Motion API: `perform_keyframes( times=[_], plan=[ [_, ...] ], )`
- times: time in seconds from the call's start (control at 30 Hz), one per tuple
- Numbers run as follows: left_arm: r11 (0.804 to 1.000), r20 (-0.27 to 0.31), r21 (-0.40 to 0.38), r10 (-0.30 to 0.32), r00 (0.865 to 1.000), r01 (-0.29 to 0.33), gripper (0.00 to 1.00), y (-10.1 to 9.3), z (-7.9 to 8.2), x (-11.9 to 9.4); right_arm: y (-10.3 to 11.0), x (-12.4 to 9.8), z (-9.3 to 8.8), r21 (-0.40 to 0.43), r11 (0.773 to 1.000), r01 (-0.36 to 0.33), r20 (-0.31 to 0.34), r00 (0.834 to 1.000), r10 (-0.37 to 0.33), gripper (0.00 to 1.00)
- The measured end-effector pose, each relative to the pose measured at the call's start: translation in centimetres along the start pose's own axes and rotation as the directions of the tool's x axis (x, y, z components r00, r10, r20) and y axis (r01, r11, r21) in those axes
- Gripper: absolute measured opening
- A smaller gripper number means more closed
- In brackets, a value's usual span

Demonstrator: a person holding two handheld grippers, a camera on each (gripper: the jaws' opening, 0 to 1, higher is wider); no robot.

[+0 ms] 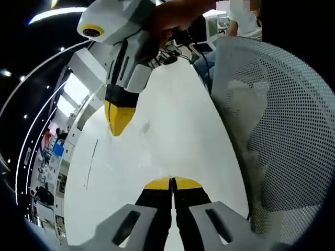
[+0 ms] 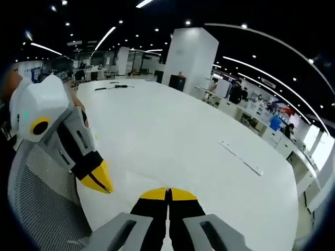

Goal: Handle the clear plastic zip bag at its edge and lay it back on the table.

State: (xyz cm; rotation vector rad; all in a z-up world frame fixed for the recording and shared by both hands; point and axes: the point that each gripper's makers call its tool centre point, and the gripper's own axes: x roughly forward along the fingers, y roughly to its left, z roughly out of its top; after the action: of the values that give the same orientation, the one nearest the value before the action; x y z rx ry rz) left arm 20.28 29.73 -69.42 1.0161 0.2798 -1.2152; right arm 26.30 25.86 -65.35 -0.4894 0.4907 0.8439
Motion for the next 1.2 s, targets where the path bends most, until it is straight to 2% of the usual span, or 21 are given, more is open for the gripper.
perform_keyframes(
  times=[0.03, 0.17, 0.23, 0.3, 0.37, 0.43, 0.47, 0.6, 0.7, 0.77, 0.83, 0.93, 1.03, 1.2],
  plan=[
    [1.0, 0.005, -0.014, 0.0, 1.0, 0.0, 0.0, 0.1, 0.0, 0.0, 0.3, 0.2, -0.5, 0.007, 1.0, -0.01, -0.021, 1.0, 0.011, 0.0],
    [0.998, 0.034, -0.057, 0.036, 0.999, -0.034, 0.0, 1.2, 0.6, -0.2, 0.7, 0.7, -1.3, -0.018, 1.0, -0.014, -0.038, 0.999, 0.014, 0.0],
    [0.993, 0.084, -0.114, 0.051, 0.995, -0.041, 0.0, 1.7, 1.6, -0.5, 1.0, 1.1, -1.7, -0.019, 1.0, -0.022, -0.049, 0.999, 0.021, 0.0],
    [0.988, 0.109, -0.154, 0.05, 0.993, -0.033, 0.0, 2.0, 2.1, -0.8, 1.1, 1.1, -1.9, -0.015, 1.0, -0.024, -0.056, 0.998, 0.023, 0.0],
    [0.977, 0.141, -0.212, 0.053, 0.989, -0.022, 0.0, 2.3, 2.6, -1.3, 1.0, 1.3, -2.2, -0.016, 1.0, -0.027, -0.059, 0.998, 0.026, 0.0],
    [0.964, 0.179, -0.263, 0.089, 0.98, -0.04, 0.02, 3.2, 3.2, -2.0, 0.9, 1.4, -2.4, -0.019, 0.999, -0.029, -0.064, 0.998, 0.028, 0.0],
    [0.955, 0.185, -0.294, 0.103, 0.977, -0.045, 0.03, 3.6, 3.2, -2.4, 1.0, 1.4, -2.5, -0.02, 0.999, -0.032, -0.066, 0.997, 0.03, 0.0],
    [0.938, 0.205, -0.344, 0.128, 0.97, -0.051, 0.04, 4.4, 3.4, -3.4, 1.2, 1.9, -2.8, -0.016, 0.999, -0.04, -0.065, 0.997, 0.038, 0.0],
    [0.923, 0.201, -0.38, 0.147, 0.969, -0.061, 0.09, 4.8, 3.1, -4.0, 1.3, 2.3, -3.0, -0.043, 0.998, -0.039, -0.065, 0.997, 0.036, 0.0],
    [0.905, 0.195, -0.421, 0.165, 0.967, -0.069, 0.14, 4.9, 2.7, -4.5, 1.4, 2.6, -3.0, -0.06, 0.997, -0.042, -0.065, 0.997, 0.038, 0.0],
    [0.892, 0.184, -0.446, 0.178, 0.967, -0.079, 0.19, 4.9, 2.0, -4.8, 1.3, 2.6, -2.9, -0.104, 0.994, -0.04, -0.072, 0.997, 0.033, 0.0],
    [0.871, 0.16, -0.483, 0.194, 0.968, -0.095, 0.22, 4.7, 0.9, -5.3, 1.5, 3.0, -3.1, -0.113, 0.992, -0.046, -0.074, 0.997, 0.038, 0.0],
    [0.837, 0.138, -0.535, 0.215, 0.967, -0.11, 0.27, 4.5, -0.5, -5.9, 1.5, 3.3, -3.3, -0.154, 0.987, -0.046, -0.08, 0.996, 0.033, 0.0],
    [0.803, 0.107, -0.581, 0.239, 0.965, -0.134, 0.34, 4.0, -2.0, -6.8, 1.4, 4.3, -3.9, -0.182, 0.982, -0.044, -0.079, 0.996, 0.031, 0.0]
  ],
)
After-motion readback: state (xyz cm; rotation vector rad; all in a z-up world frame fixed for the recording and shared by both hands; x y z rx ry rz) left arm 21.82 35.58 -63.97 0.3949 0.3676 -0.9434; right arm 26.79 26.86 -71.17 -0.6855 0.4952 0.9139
